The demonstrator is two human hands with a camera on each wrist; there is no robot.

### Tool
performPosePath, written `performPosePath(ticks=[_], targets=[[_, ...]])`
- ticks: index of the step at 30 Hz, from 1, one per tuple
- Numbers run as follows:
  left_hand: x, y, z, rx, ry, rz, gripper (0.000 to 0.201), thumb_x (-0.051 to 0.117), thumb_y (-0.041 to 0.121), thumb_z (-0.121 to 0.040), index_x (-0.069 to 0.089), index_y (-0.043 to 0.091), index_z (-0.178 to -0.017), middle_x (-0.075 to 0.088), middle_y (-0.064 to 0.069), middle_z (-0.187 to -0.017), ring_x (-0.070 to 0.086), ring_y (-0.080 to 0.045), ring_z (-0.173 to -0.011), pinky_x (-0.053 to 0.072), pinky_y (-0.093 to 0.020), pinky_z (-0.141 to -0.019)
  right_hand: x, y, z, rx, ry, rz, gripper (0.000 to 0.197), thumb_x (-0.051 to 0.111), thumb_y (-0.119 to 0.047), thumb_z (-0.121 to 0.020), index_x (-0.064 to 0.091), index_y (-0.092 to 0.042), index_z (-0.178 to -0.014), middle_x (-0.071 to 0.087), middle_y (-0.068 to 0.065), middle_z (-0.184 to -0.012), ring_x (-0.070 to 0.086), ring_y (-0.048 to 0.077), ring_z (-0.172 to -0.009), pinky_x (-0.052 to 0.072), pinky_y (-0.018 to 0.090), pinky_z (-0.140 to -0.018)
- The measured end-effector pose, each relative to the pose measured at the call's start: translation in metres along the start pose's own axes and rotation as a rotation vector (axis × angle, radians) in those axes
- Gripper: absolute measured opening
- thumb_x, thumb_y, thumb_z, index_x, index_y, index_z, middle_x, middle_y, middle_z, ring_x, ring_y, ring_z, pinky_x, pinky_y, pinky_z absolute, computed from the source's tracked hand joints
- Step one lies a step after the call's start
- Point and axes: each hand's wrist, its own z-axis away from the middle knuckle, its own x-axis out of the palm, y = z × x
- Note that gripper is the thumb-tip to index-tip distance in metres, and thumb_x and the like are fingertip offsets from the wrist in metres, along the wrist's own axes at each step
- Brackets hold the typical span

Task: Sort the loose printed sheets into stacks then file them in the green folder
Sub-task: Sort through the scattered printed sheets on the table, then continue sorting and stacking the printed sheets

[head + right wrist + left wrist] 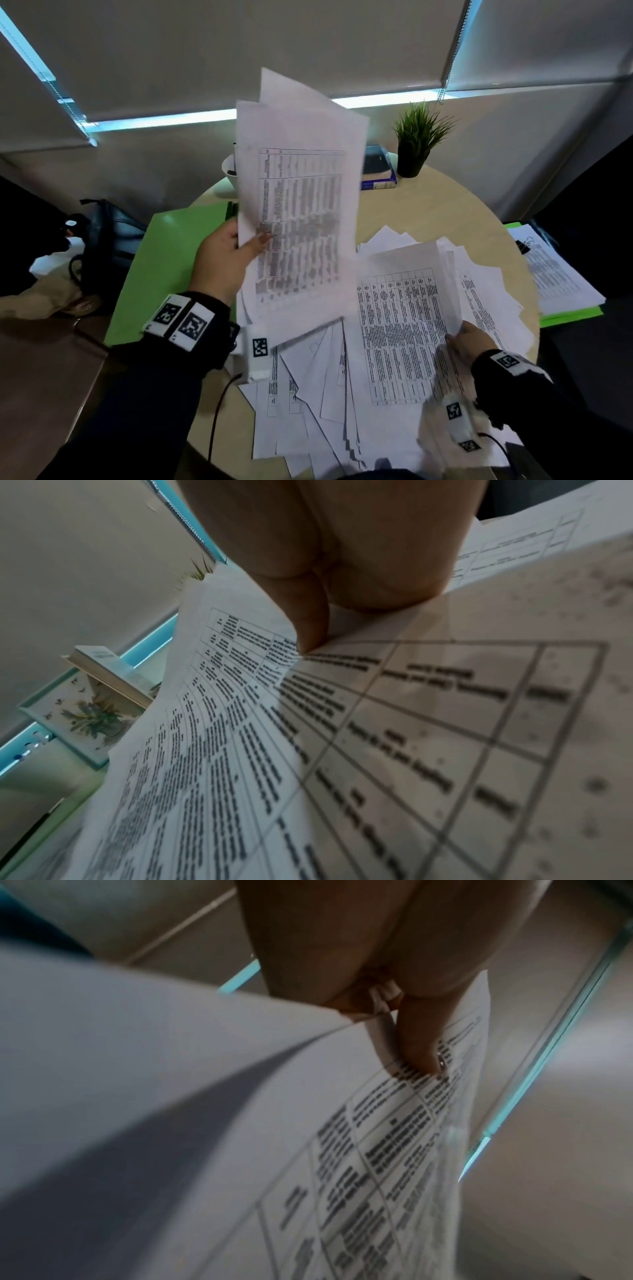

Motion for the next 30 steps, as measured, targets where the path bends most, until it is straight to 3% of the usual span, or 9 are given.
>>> performPosePath(ticks=[2, 4, 9, 14, 18, 22, 24, 28, 30], targets=[[0.014, 0.004, 0.007, -0.032, -0.058, 0.072, 0.026, 0.067, 0.012, -0.084, 0.067, 0.017, -0.109, 0.073, 0.007, -0.100, 0.070, -0.006, -0.090, 0.054, -0.022, -0.080, -0.002, 0.001, 0.002, -0.004, 0.008, 0.007, 0.019, 0.054, -0.012, -0.092, 0.057, 0.001, -0.105, 0.060, 0.026, -0.119, 0.058, 0.034, -0.106, 0.043, 0.032, -0.090], [0.028, 0.002, 0.015, -0.074, -0.101, 0.107, 0.022, 0.068, 0.016, -0.083, 0.068, 0.021, -0.104, 0.074, 0.004, -0.101, 0.070, -0.010, -0.094, 0.054, -0.027, -0.083, -0.006, -0.002, 0.006, -0.027, 0.016, 0.025, 0.009, 0.055, -0.014, -0.091, 0.056, -0.011, -0.083, 0.060, 0.027, -0.121, 0.057, 0.036, -0.112, 0.043, 0.032, -0.090], [0.063, -0.030, 0.032, -0.191, -0.119, 0.058, 0.010, 0.067, 0.023, -0.083, 0.066, 0.027, -0.093, 0.072, 0.009, -0.095, 0.067, -0.007, -0.092, 0.050, -0.024, -0.083, -0.011, -0.010, 0.005, -0.055, -0.021, -0.067, 0.036, 0.057, -0.022, -0.091, 0.055, -0.001, -0.120, 0.060, 0.018, -0.123, 0.055, 0.033, -0.115, 0.042, 0.033, -0.093], [0.081, -0.061, 0.044, -0.326, -0.099, -0.077, 0.010, 0.059, 0.033, -0.089, 0.061, 0.027, -0.098, 0.059, 0.019, -0.084, 0.057, -0.005, -0.082, 0.041, -0.022, -0.078, 0.004, -0.003, -0.019, -0.098, -0.064, -0.460, 0.005, 0.066, -0.012, -0.082, 0.063, -0.014, -0.086, 0.069, 0.016, -0.107, 0.065, 0.033, -0.097, 0.049, 0.051, -0.095], [0.085, -0.078, 0.044, -0.404, -0.101, -0.167, 0.019, 0.064, 0.033, -0.087, 0.061, 0.019, -0.099, 0.067, 0.003, -0.097, 0.062, -0.022, -0.097, 0.046, -0.030, -0.085, -0.004, -0.028, 0.021, -0.073, -0.134, -0.693, 0.013, 0.062, -0.004, -0.085, 0.064, -0.016, -0.080, 0.071, 0.014, -0.092, 0.067, 0.032, -0.088, 0.052, 0.049, -0.090], [0.088, -0.074, 0.045, -0.412, -0.122, -0.157, 0.038, 0.062, 0.022, -0.089, 0.044, 0.016, -0.122, 0.056, 0.003, -0.108, 0.055, -0.020, -0.099, 0.042, -0.031, -0.092, -0.010, -0.040, 0.040, -0.093, -0.181, -0.780, 0.026, 0.052, 0.009, -0.085, 0.063, -0.013, -0.076, 0.068, 0.018, -0.086, 0.061, 0.028, -0.074, 0.052, 0.044, -0.081], [0.092, -0.071, 0.047, -0.402, -0.171, -0.191, 0.033, 0.054, 0.022, -0.094, 0.047, 0.016, -0.126, 0.059, -0.002, -0.114, 0.056, -0.021, -0.104, 0.041, -0.031, -0.093, -0.014, -0.045, 0.049, -0.109, -0.140, -0.806, 0.020, 0.052, -0.003, -0.088, 0.065, -0.013, -0.075, 0.070, 0.019, -0.094, 0.063, 0.030, -0.077, 0.053, 0.044, -0.082], [0.098, -0.064, 0.047, -0.335, -0.113, -0.184, 0.031, 0.046, 0.021, -0.097, 0.049, 0.014, -0.127, 0.059, -0.005, -0.125, 0.053, -0.025, -0.118, 0.039, -0.031, -0.097, -0.028, -0.059, 0.066, -0.117, -0.109, -1.009, 0.043, 0.045, -0.049, -0.092, 0.065, -0.012, -0.083, 0.068, 0.004, -0.077, 0.063, 0.021, -0.072, 0.051, 0.032, -0.062], [0.099, -0.055, 0.044, -0.289, -0.053, -0.126, 0.035, 0.045, 0.020, -0.098, 0.045, 0.013, -0.132, 0.057, -0.004, -0.129, 0.052, -0.025, -0.121, 0.037, -0.028, -0.097, -0.033, -0.068, 0.071, -0.318, -0.077, -0.914, 0.026, 0.056, -0.039, -0.088, 0.061, -0.017, -0.102, 0.068, 0.004, -0.094, 0.064, 0.023, -0.087, 0.054, 0.043, -0.080]])
